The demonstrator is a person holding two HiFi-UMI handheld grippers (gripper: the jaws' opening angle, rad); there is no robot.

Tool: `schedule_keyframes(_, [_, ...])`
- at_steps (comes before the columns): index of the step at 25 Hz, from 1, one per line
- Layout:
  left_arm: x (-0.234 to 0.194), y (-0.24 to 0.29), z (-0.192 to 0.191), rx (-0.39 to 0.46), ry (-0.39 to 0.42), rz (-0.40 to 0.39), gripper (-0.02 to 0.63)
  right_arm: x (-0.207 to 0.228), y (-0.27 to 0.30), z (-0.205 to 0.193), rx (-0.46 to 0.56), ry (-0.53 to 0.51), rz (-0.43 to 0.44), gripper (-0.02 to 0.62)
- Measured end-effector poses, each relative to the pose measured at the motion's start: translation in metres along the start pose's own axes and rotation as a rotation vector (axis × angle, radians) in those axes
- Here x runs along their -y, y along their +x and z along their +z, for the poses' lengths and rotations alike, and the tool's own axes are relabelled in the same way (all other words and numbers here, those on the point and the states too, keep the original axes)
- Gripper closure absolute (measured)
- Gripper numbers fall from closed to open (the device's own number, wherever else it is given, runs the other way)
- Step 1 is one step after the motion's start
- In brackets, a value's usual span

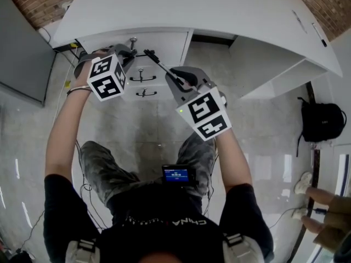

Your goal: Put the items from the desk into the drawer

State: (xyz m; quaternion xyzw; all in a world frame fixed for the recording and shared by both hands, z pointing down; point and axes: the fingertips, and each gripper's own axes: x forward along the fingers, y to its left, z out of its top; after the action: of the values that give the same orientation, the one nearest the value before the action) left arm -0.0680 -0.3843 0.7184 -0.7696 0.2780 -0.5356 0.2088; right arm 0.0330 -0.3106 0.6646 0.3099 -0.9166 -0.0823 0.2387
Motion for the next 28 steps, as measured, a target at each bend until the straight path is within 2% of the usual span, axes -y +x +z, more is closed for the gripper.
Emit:
schedule_keyframes(8, [0.017, -0.015, 0.004, -0.005, -0.014, -0.029, 0.574, 0.004, -0.013, 0.007, 0.002, -0.044, -0.004, 0.548])
schedule_keyframes(15, [0.031, -0.027, 0.005, 0.03, -0.036, -0.041, 0.574, 0.009, -0.02, 0.014, -0.004, -0.074, 0.003, 0.548])
schedule_keyframes(28, [0.07, -0.061, 0.013, 0.072, -0.045, -0.057, 0.574, -0.001, -0.041, 0.052, -0.028, -0.151, 0.131, 0.548])
